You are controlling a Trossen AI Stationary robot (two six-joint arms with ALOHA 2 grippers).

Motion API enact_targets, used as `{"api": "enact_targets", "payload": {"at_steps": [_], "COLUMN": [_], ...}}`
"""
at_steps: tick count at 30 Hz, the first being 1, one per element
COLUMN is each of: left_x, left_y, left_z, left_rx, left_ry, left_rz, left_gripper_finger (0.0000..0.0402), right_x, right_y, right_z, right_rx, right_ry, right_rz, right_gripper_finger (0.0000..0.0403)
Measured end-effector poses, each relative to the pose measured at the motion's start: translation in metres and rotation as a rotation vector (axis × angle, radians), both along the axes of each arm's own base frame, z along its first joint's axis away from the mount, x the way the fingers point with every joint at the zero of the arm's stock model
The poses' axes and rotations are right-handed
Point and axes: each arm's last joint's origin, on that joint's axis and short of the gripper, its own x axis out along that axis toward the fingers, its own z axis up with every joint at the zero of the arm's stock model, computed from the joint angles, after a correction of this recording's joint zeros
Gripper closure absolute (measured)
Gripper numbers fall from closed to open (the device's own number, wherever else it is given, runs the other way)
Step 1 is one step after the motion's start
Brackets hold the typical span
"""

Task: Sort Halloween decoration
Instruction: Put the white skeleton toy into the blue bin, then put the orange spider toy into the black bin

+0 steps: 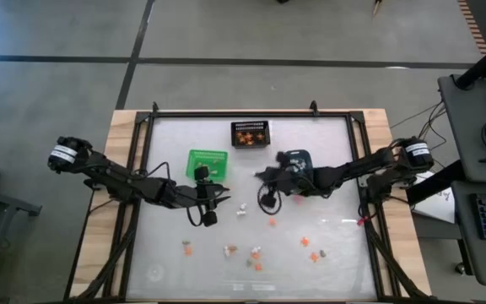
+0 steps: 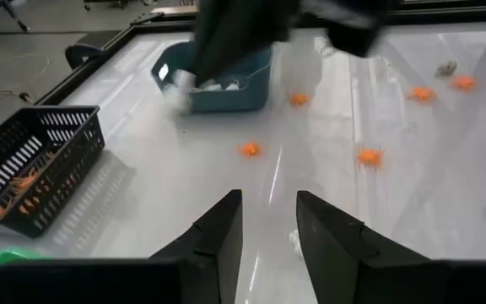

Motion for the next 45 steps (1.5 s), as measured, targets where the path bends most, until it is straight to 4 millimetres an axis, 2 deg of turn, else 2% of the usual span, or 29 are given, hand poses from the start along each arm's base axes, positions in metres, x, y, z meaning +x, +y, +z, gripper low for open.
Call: {"api": "enact_targets", "payload": {"at_steps": [3, 7, 11, 13, 18, 28, 38, 45], "left_x": [0.000, 0.000, 0.000, 0.000, 0.000, 0.000, 0.000, 0.000], "left_y": [0.000, 0.000, 0.000, 0.000, 0.000, 0.000, 0.000, 0.000], "left_z": [0.000, 0.000, 0.000, 0.000, 0.000, 0.000, 0.000, 0.000], "left_rx": [-0.006, -0.006, -0.007, -0.006, -0.006, -0.007, -0.007, -0.007], "left_ry": [0.000, -0.001, -0.002, -0.002, -0.002, -0.002, -0.002, -0.002], "left_rz": [0.003, 0.003, 0.003, 0.003, 0.004, 0.004, 0.005, 0.005], "left_gripper_finger": [0.0305, 0.0305, 0.0305, 0.0305, 0.0305, 0.0305, 0.0305, 0.0305], "right_x": [-0.020, -0.048, -0.071, -0.076, -0.076, -0.076, -0.076, -0.076], "right_y": [-0.017, -0.032, -0.038, -0.041, -0.048, -0.056, -0.056, -0.056], "right_z": [0.000, 0.001, 0.002, 0.001, -0.003, -0.008, -0.008, -0.008], "right_rx": [0.032, 0.167, 0.240, 0.301, 0.427, 0.424, 0.401, 0.399], "right_ry": [0.094, 0.180, 0.167, 0.154, 0.201, 0.214, 0.218, 0.219], "right_rz": [-0.229, -0.468, -0.730, -0.805, -0.815, -0.849, -0.845, -0.843], "right_gripper_finger": [0.0395, 0.0394, 0.0394, 0.0394, 0.0394, 0.0391, 0.0322, 0.0312]}}
